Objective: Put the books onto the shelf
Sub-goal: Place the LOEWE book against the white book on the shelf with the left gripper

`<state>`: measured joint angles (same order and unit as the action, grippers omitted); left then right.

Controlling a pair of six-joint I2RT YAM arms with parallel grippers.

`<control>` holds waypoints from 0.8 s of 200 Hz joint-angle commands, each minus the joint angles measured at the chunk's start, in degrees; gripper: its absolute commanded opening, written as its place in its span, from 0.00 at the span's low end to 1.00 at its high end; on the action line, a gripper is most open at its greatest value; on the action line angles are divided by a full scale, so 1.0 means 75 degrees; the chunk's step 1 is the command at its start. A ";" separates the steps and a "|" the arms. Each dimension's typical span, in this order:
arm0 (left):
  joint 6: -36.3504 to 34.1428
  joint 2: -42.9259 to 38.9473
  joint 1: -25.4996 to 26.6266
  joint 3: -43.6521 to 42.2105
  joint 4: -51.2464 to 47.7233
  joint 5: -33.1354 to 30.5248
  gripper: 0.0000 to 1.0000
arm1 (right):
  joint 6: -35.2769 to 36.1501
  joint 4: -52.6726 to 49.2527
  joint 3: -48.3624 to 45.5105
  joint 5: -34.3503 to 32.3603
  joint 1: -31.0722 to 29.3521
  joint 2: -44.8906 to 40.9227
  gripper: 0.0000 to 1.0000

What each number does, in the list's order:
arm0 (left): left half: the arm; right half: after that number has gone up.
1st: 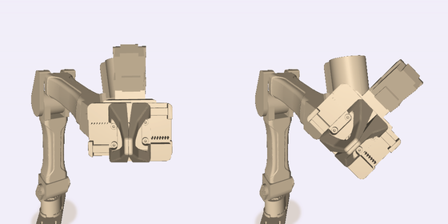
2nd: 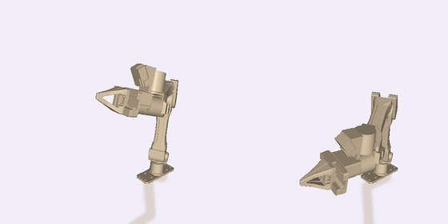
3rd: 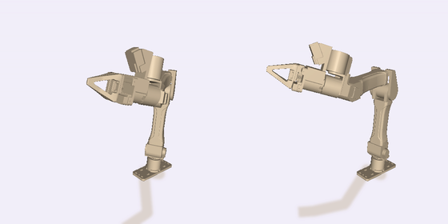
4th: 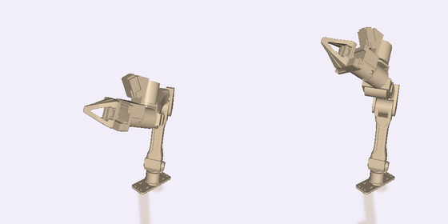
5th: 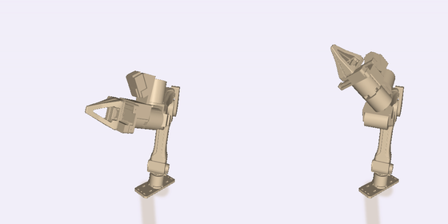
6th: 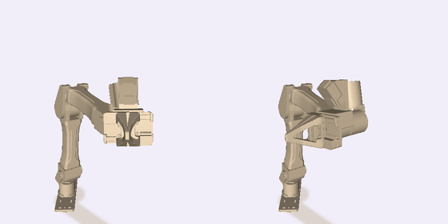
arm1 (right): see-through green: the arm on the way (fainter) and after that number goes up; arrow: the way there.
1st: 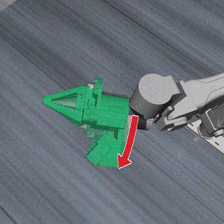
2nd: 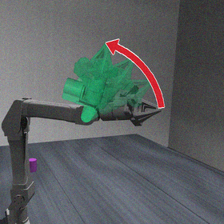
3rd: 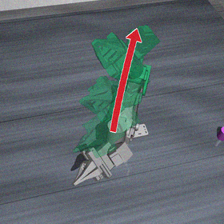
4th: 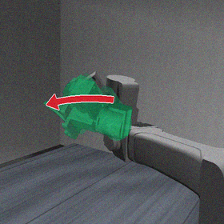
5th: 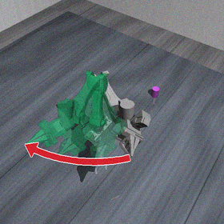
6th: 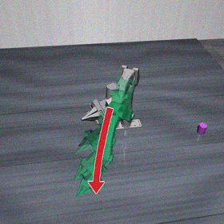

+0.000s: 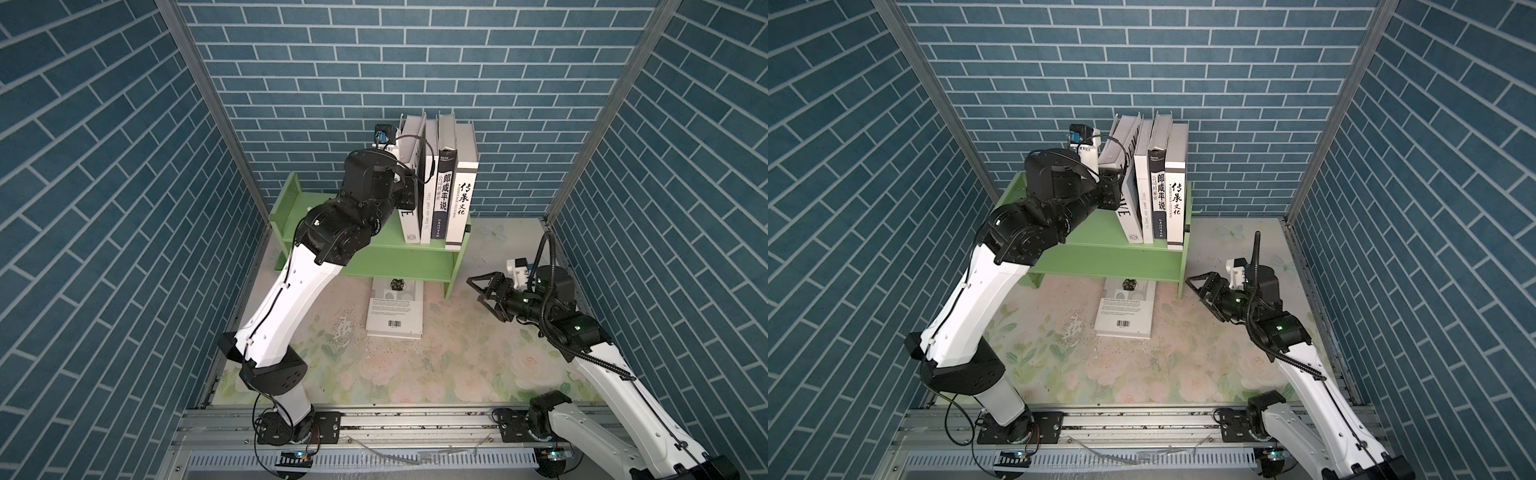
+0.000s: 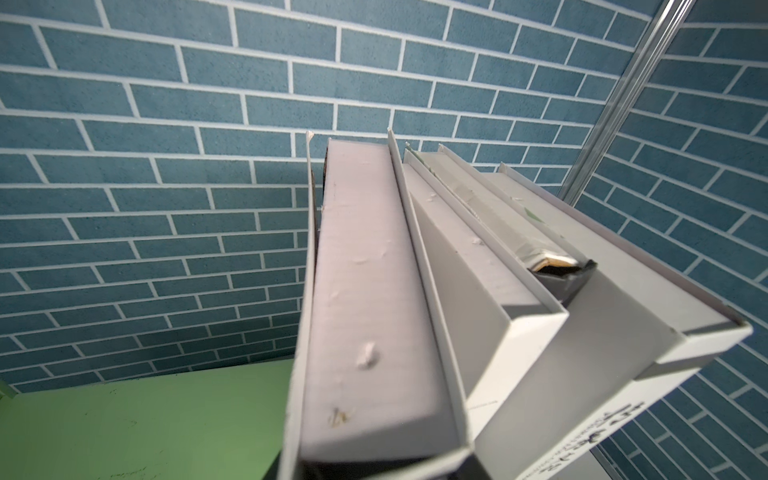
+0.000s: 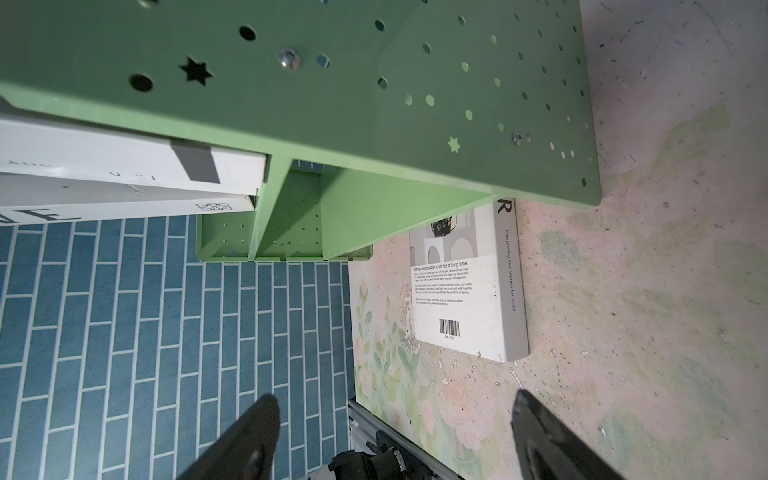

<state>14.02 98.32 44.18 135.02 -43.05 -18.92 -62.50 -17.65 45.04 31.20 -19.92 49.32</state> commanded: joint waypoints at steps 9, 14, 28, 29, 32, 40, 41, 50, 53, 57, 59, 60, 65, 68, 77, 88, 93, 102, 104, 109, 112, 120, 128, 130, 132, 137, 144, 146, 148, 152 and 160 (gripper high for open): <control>0.0298 0.0059 0.0349 0.0232 0.0290 0.0986 0.44 | 0.0224 -0.0026 -0.0138 -0.0096 0.0031 -0.0207 0.88; 0.0295 0.0062 0.0361 0.0232 0.0301 0.1004 0.46 | 0.0218 -0.0026 -0.0151 -0.0096 0.0020 -0.0227 0.88; 0.0307 0.0062 0.0390 0.0232 0.0320 0.1059 0.52 | 0.0201 -0.0024 -0.0198 -0.0103 0.0025 -0.0279 0.88; 0.0303 0.0062 0.0390 0.0232 0.0323 0.1070 0.53 | 0.0201 -0.0031 -0.0201 -0.0104 0.0028 -0.0287 0.88; 0.0315 0.0062 0.0396 0.0232 0.0331 0.1081 0.55 | 0.0201 -0.0035 -0.0210 -0.0105 0.0028 -0.0294 0.88; 0.0310 0.0050 0.0402 0.0232 0.0350 0.1104 0.58 | 0.0191 -0.0048 -0.0238 -0.0105 0.0025 -0.0334 0.88; 0.0310 0.0050 0.0408 0.0232 0.0355 0.1110 0.58 | 0.0190 -0.0049 -0.0238 -0.0105 0.0022 -0.0338 0.88; 0.0304 0.0050 0.0414 0.0232 0.0372 0.1129 0.60 | 0.0177 -0.0049 -0.0271 -0.0117 0.0025 -0.0364 0.88; 0.0318 0.0053 0.0414 0.0232 0.0381 0.1135 0.60 | 0.0177 -0.0048 -0.0283 -0.0117 0.0031 -0.0375 0.88; 0.0314 0.0051 0.0418 0.0251 0.0394 0.1150 0.60 | 0.0172 -0.0047 -0.0294 -0.0126 0.0024 -0.0394 0.88; 0.0311 0.0050 0.0426 0.0245 0.0395 0.1157 0.61 | 0.0167 -0.0049 -0.0306 -0.0134 0.0030 -0.0399 0.88; 0.0311 0.0050 0.0426 0.0244 0.0396 0.1154 0.61 | 0.0166 -0.0049 -0.0308 -0.0131 0.0030 -0.0399 0.88; 0.0310 0.0050 0.0425 0.0236 0.0412 0.1173 0.61 | 0.0157 -0.0044 -0.0319 -0.0129 0.0033 -0.0414 0.88; 0.0310 0.0055 0.0425 0.0241 0.0410 0.1174 0.61 | 0.0154 -0.0041 -0.0330 -0.0135 0.0032 -0.0427 0.88; 0.0331 0.0050 0.0425 0.0243 0.0411 0.1157 0.62 | 0.0144 -0.0049 -0.0362 -0.0141 0.0031 -0.0454 0.88; 0.0318 0.0032 0.0427 0.0245 0.0396 0.1151 0.63 | 0.0131 -0.0048 -0.0394 -0.0146 0.0025 -0.0477 0.88; 0.0310 0.0035 0.0426 0.0243 0.0385 0.1117 0.63 | 0.0119 -0.0041 -0.0404 -0.0152 0.0031 -0.0493 0.88; 0.0296 0.0025 0.0425 0.0243 0.0366 0.1064 0.63 | 0.0096 -0.0032 -0.0442 -0.0152 0.0031 -0.0516 0.88; 0.0289 0.0021 0.0425 0.0243 0.0362 0.1050 0.64 | 0.0089 -0.0027 -0.0451 -0.0152 0.0031 -0.0517 0.88; 0.0269 0.0017 0.0427 0.0243 0.0333 0.1001 0.64 | 0.0078 -0.0026 -0.0462 -0.0152 0.0031 -0.0539 0.88; 0.0248 0.0015 0.0425 0.0243 0.0316 0.0974 0.64 | 0.0072 -0.0020 -0.0471 -0.0152 0.0031 -0.0551 0.88; 0.0210 -0.0008 0.0425 0.0234 0.0262 0.0875 0.65 | 0.0061 -0.0009 -0.0485 -0.0167 0.0031 -0.0577 0.88; 0.0156 -0.0038 0.0422 0.0211 0.0198 0.0734 0.66 | 0.0057 -0.0008 -0.0494 -0.0164 0.0031 -0.0598 0.88; 0.0149 -0.0042 0.0425 0.0197 0.0182 0.0701 0.67 | 0.0050 -0.0009 -0.0502 -0.0173 0.0031 -0.0608 0.88; 0.0138 -0.0055 0.0419 0.0188 0.0167 0.0681 0.67 | 0.0049 -0.0022 -0.0507 -0.0166 0.0031 -0.0619 0.88; 0.0107 -0.0094 0.0414 0.0143 0.0150 0.0623 0.68 | 0.0057 -0.0026 -0.0519 -0.0168 0.0027 -0.0626 0.88; 0.0095 -0.0174 0.0414 0.0034 0.0145 0.0572 0.70 | 0.0048 -0.0034 -0.0523 -0.0177 0.0031 -0.0634 0.88; 0.0086 -0.0199 0.0414 0.0009 0.0143 0.0558 0.70 | 0.0054 -0.0037 -0.0527 -0.0182 0.0031 -0.0634 0.88; 0.0081 -0.0235 0.0414 -0.0029 0.0154 0.0549 0.70 | 0.0050 -0.0031 -0.0537 -0.0177 0.0031 -0.0635 0.88; 0.0076 -0.0284 0.0414 -0.0126 0.0186 0.0531 0.71 | 0.0054 -0.0036 -0.0543 -0.0179 0.0036 -0.0631 0.88; 0.0070 -0.0422 0.0414 -0.0335 0.0273 0.0507 0.73 | 0.0039 -0.0036 -0.0567 -0.0182 0.0031 -0.0634 0.88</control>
<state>15.59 98.06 47.18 135.15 -41.47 -13.28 -62.54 -18.04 41.69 30.76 -19.86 45.39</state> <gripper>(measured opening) 0.713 0.877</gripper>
